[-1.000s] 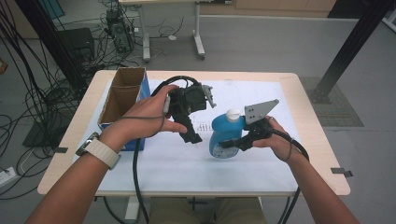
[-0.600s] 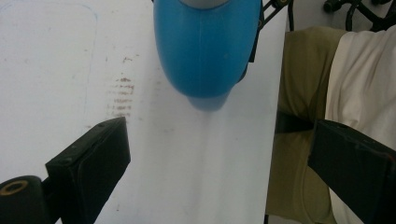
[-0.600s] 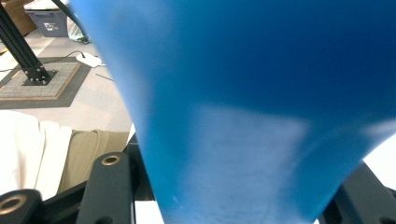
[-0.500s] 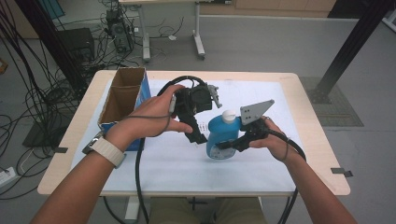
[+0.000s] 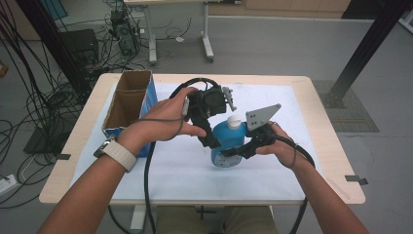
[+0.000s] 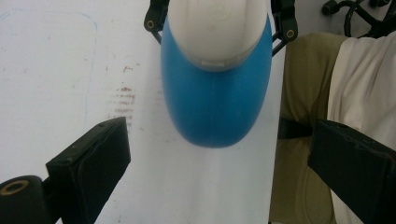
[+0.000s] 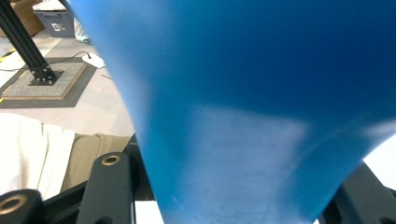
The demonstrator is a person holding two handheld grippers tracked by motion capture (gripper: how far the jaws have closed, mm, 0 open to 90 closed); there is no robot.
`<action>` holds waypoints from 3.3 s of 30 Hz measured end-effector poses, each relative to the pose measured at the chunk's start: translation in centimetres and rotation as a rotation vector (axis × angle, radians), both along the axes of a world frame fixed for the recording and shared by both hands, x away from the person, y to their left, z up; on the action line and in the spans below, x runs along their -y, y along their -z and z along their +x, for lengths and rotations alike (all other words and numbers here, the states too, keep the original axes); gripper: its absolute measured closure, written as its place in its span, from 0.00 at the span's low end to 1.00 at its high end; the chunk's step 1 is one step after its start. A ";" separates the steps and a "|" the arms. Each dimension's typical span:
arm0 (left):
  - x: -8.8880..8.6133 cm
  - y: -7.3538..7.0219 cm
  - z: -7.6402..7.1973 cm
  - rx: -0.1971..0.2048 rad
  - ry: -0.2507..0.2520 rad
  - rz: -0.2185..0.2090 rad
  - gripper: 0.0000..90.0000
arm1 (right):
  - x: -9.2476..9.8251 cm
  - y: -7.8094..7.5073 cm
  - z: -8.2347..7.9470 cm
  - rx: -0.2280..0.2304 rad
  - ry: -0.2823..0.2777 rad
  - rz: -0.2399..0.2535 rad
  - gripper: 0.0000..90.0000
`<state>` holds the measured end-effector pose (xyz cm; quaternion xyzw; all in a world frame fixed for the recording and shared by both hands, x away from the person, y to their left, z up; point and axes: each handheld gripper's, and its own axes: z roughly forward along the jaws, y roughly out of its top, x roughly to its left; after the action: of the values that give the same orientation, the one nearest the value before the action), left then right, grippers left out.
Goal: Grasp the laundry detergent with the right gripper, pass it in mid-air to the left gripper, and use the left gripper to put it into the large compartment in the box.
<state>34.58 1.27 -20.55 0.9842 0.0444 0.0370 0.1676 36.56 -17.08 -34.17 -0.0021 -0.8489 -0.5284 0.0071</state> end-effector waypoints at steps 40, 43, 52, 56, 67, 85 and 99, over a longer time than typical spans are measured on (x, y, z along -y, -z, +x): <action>1.7 0.3 0.5 -0.016 0.010 0.020 0.07 | -2.1 0.3 0.1 -0.021 -0.038 -0.023 0.48; 1.8 0.3 0.5 -0.014 0.009 0.025 0.07 | -2.1 0.3 0.1 -0.023 -0.039 -0.023 0.48; 1.9 0.3 0.5 -0.012 0.013 0.024 0.08 | -2.1 0.3 0.1 -0.016 -0.039 -0.029 0.48; 1.9 0.3 0.4 -0.011 0.009 0.020 0.07 | -2.1 0.3 0.1 -0.020 -0.037 -0.026 0.48; 1.8 0.3 0.4 -0.007 0.013 0.025 0.08 | -2.1 0.4 0.1 -0.017 -0.039 -0.029 0.48; 1.9 0.3 0.4 -0.008 0.007 0.023 0.08 | -2.0 0.3 0.1 -0.028 -0.037 -0.026 0.48; 1.8 0.3 0.5 -0.008 0.004 0.021 0.08 | -2.1 0.4 0.2 -0.034 -0.041 -0.028 0.48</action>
<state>35.05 -0.48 -20.81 0.9861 0.0426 0.0334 0.1570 36.79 -14.97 -34.60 0.0063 -0.8559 -0.5161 0.0322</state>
